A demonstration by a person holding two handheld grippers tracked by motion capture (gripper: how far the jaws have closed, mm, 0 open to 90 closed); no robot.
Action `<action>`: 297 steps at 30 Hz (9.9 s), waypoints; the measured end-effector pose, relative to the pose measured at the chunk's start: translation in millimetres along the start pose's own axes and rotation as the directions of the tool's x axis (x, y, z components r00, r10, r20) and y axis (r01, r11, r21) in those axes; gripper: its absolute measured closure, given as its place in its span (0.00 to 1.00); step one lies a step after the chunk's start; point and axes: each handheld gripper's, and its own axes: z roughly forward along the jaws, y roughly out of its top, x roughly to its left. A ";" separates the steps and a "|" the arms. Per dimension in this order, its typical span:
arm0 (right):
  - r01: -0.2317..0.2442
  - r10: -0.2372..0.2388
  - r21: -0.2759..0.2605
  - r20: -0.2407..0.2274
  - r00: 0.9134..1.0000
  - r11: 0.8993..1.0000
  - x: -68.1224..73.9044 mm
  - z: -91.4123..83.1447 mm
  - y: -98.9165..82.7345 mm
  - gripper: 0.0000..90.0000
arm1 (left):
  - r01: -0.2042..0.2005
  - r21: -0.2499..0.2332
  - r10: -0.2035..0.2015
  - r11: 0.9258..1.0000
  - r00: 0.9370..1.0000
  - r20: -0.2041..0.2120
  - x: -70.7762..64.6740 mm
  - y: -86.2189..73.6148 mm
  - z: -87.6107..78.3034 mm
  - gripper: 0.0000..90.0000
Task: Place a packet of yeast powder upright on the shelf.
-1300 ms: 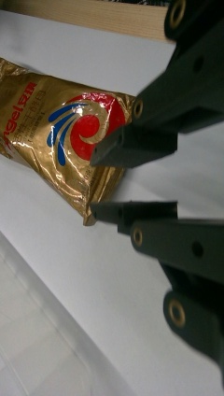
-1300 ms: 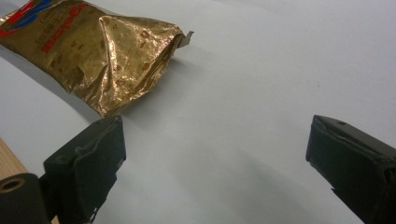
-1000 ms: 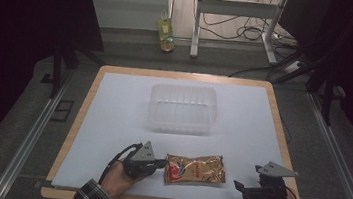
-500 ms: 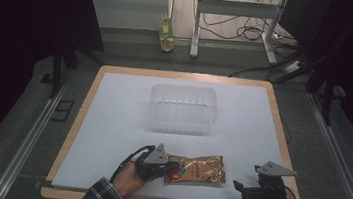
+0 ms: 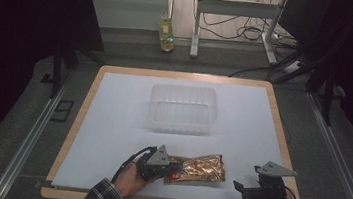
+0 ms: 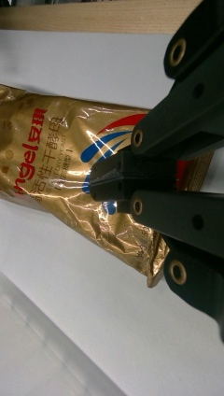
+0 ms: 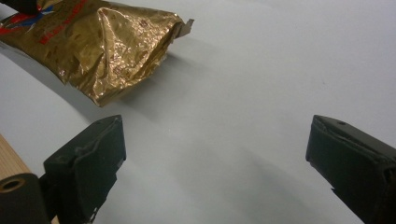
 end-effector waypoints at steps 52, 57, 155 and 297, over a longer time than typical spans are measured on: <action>-0.117 0.118 0.020 -0.166 0.979 0.993 4.1 1.5 16.4 0.06 | 0.004 0.095 -0.002 0.995 1.000 -0.021 2.5 -14.3 -2.9 1.00; -0.166 0.169 0.032 -0.208 0.964 0.986 4.8 5.2 20.6 0.06 | 0.019 0.077 -0.018 0.997 1.000 -0.020 1.7 -15.1 -2.0 1.00; -0.331 0.336 0.083 -0.392 0.856 0.940 8.3 21.0 113.6 0.80 | -0.001 -0.038 -0.003 0.999 0.996 -0.090 -0.1 -13.6 -20.4 0.11; -0.300 0.299 -0.004 -0.072 0.952 0.954 -22.5 140.9 250.1 0.67 | 0.006 -0.047 -0.010 0.999 0.996 -0.094 3.8 -14.7 -20.9 0.00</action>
